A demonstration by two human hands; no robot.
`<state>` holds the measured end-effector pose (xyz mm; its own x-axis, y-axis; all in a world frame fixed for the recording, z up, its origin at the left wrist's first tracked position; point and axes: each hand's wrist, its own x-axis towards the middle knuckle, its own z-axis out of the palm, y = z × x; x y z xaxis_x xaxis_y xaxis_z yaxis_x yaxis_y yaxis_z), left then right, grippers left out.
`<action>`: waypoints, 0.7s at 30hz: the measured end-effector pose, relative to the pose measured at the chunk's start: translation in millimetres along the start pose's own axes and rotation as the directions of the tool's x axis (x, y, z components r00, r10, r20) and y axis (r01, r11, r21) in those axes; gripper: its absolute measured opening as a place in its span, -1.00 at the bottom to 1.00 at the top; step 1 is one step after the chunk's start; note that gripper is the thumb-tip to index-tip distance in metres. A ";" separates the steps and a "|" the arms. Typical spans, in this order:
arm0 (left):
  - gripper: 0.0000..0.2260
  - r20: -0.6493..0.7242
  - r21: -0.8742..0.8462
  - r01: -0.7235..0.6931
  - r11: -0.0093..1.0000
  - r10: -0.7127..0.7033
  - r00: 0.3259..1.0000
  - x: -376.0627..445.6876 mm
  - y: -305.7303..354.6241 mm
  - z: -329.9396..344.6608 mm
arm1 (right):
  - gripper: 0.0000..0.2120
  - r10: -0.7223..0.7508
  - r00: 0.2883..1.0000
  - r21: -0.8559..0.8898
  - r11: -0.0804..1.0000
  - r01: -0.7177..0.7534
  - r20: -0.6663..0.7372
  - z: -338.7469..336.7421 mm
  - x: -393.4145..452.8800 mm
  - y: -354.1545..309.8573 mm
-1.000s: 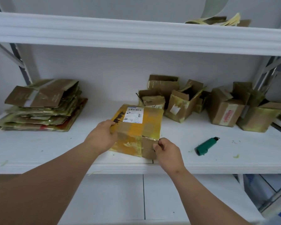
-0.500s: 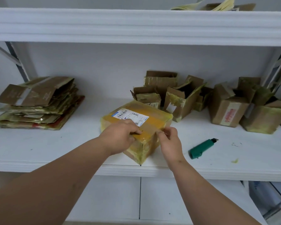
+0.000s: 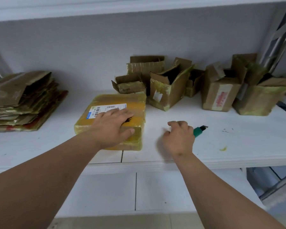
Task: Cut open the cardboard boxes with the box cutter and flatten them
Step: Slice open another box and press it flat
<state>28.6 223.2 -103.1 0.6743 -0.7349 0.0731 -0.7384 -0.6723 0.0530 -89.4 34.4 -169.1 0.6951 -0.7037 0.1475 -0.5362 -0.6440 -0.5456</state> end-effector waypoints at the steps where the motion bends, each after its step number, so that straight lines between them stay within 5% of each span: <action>1: -0.44 0.004 0.003 0.006 1.000 -0.006 1.000 2.8 3.0 1.1 | -0.61 0.030 0.999 -0.086 0.996 -0.031 -0.011 -2.7 1.1 9.9; 7: -0.39 0.086 0.111 -0.019 0.994 0.010 0.996 22.6 16.1 -5.3 | -0.46 0.099 0.989 -0.290 0.955 -0.062 0.113 -6.9 9.0 43.1; 14: -0.37 0.083 0.013 0.014 1.000 -0.015 0.996 27.7 21.9 -1.4 | -0.72 0.032 0.983 -0.094 0.995 -0.015 0.182 -18.4 11.8 46.4; 21: -0.29 0.068 0.003 -0.051 0.999 0.051 0.996 34.1 17.2 -6.4 | -0.63 -0.068 0.986 0.178 0.983 0.041 0.150 -17.6 3.6 36.7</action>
<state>38.8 187.1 -93.4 0.6349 -0.7725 0.0081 -0.7719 -0.6340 0.0467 -115.1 3.0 -174.0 0.7940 -0.6050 0.0591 -0.4135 -0.6088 -0.6771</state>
